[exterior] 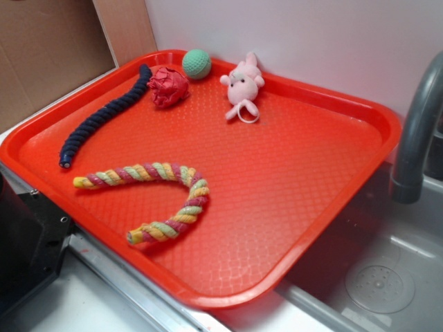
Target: Grab the blue rope.
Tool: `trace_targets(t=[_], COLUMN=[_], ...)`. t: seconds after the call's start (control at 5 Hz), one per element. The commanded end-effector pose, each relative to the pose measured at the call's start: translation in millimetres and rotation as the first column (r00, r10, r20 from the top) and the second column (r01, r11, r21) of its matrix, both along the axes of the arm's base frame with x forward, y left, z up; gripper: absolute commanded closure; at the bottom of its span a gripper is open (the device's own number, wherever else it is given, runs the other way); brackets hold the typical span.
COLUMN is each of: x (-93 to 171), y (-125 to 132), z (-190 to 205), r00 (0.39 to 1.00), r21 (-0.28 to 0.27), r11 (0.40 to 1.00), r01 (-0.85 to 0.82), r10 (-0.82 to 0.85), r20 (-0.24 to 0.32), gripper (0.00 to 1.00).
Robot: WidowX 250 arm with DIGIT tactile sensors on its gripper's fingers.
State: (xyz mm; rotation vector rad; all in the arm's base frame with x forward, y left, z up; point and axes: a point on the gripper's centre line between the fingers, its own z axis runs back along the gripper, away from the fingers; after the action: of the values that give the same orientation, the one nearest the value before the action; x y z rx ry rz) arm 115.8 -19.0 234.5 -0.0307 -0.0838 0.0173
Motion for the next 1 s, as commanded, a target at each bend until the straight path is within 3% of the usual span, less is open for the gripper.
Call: trace_targets(t=[0.0,0.6,0.8], x=[0,29,41], y=[0,73,98], z=[0,-64,-99], r00=[1.0,0.978,0.978], r21=[0.0,0.012,0.005], r11=[1.0,0.986,0.985], r01=[0.0,-0.167,-0.174], r10=[0.0,0.164,0.172], r20=[0.0,0.127,0.118], gripper=[0.0,0.0,0.0])
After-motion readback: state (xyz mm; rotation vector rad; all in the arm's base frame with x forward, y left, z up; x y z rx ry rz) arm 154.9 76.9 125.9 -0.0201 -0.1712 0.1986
